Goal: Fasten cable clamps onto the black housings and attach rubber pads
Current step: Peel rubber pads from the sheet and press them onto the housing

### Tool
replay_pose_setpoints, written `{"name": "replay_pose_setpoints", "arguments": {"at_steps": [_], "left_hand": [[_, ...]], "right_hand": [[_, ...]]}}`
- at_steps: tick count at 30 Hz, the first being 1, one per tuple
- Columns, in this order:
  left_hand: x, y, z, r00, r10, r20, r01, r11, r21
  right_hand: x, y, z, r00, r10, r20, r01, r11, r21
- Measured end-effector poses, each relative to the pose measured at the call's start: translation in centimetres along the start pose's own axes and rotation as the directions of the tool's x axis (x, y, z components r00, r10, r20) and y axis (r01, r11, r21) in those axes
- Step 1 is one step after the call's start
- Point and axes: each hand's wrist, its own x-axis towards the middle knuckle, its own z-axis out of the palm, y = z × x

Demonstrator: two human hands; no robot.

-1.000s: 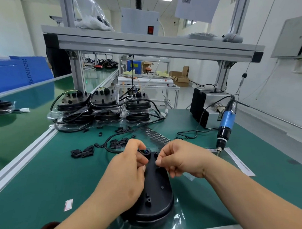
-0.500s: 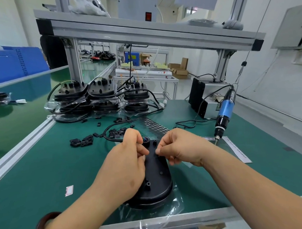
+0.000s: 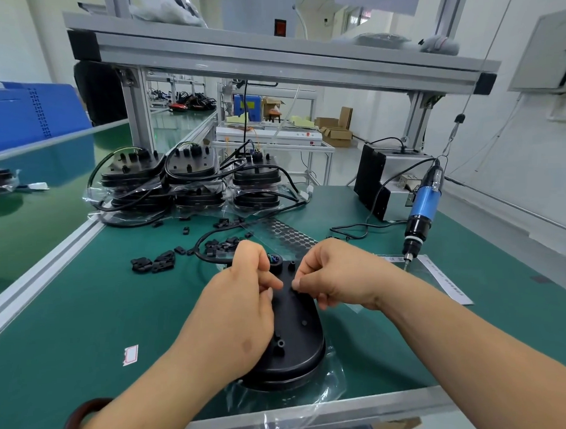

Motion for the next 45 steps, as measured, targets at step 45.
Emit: {"name": "replay_pose_setpoints", "arguments": {"at_steps": [45], "left_hand": [[1.1,0.7,-0.9,0.897,0.114,0.428,-0.285,0.888,0.360]], "right_hand": [[-0.1,-0.2,-1.2,0.977,0.113,-0.180,-0.081,0.981,0.178]]}}
